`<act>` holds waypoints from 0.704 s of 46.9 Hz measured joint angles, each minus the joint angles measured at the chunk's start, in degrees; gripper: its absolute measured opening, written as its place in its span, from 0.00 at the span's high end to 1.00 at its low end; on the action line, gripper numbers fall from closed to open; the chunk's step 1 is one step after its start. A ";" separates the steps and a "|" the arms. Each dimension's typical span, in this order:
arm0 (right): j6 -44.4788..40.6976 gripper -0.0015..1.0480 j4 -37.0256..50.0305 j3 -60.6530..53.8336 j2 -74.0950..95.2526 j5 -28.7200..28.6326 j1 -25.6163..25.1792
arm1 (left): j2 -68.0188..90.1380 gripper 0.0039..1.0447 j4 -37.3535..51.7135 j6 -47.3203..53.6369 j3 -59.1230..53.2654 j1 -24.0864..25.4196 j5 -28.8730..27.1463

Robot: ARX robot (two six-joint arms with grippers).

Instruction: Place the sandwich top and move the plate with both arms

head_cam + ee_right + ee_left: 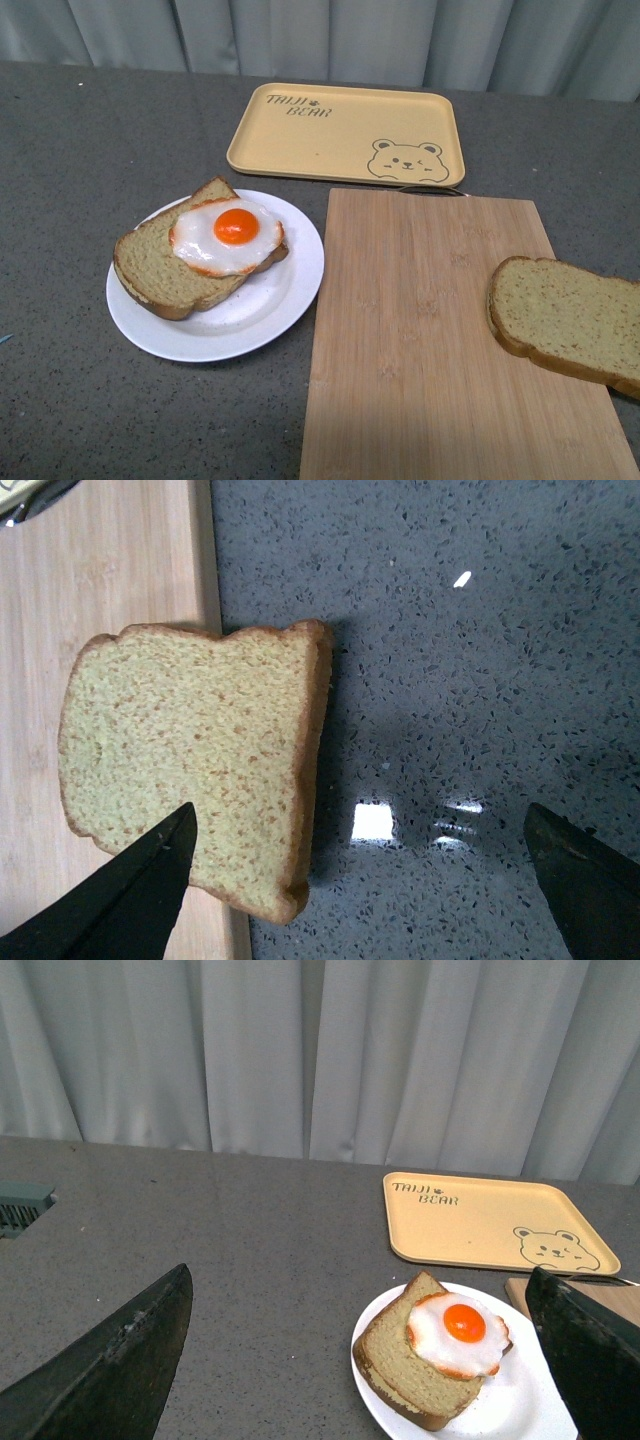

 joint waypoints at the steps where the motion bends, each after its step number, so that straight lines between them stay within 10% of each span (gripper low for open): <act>1: 0.02 0.09 -0.24 0.59 0.96 -0.09 0.17 | 0.00 0.06 0.00 0.00 0.00 0.00 0.00; 20: 4.59 0.09 1.25 6.23 11.82 -3.72 4.81 | 0.00 0.06 0.00 0.00 0.00 0.00 0.00; 33: 11.91 0.57 4.13 8.46 15.61 -4.48 7.30 | 0.00 0.06 0.00 0.00 0.00 0.00 0.00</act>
